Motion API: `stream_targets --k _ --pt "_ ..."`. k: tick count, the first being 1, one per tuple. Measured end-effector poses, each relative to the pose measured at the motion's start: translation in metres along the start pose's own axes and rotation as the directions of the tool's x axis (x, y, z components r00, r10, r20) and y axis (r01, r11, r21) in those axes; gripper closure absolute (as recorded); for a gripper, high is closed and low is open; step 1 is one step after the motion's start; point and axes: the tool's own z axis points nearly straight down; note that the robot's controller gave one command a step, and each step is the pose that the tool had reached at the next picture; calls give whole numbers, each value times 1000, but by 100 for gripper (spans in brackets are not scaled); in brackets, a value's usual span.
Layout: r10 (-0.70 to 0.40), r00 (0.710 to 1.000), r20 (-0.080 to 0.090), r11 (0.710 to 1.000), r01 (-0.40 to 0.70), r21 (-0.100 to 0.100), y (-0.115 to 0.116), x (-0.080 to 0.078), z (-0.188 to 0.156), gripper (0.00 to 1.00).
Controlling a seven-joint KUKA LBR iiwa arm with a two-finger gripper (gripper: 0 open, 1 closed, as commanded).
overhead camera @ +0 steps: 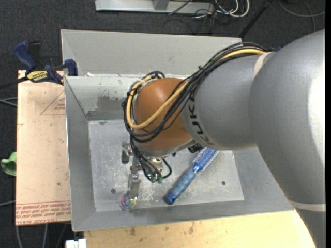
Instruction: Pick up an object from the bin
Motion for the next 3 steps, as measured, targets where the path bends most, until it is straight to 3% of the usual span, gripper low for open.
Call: stream_targets --k 1,2,3 --pt "234 972 7 972 -234 -1 -89 -56 64 0" --pt "377 926 9 926 -377 -6 -78 -64 32 0" --pt "420 907 8 907 -420 -6 -69 -55 15 0"
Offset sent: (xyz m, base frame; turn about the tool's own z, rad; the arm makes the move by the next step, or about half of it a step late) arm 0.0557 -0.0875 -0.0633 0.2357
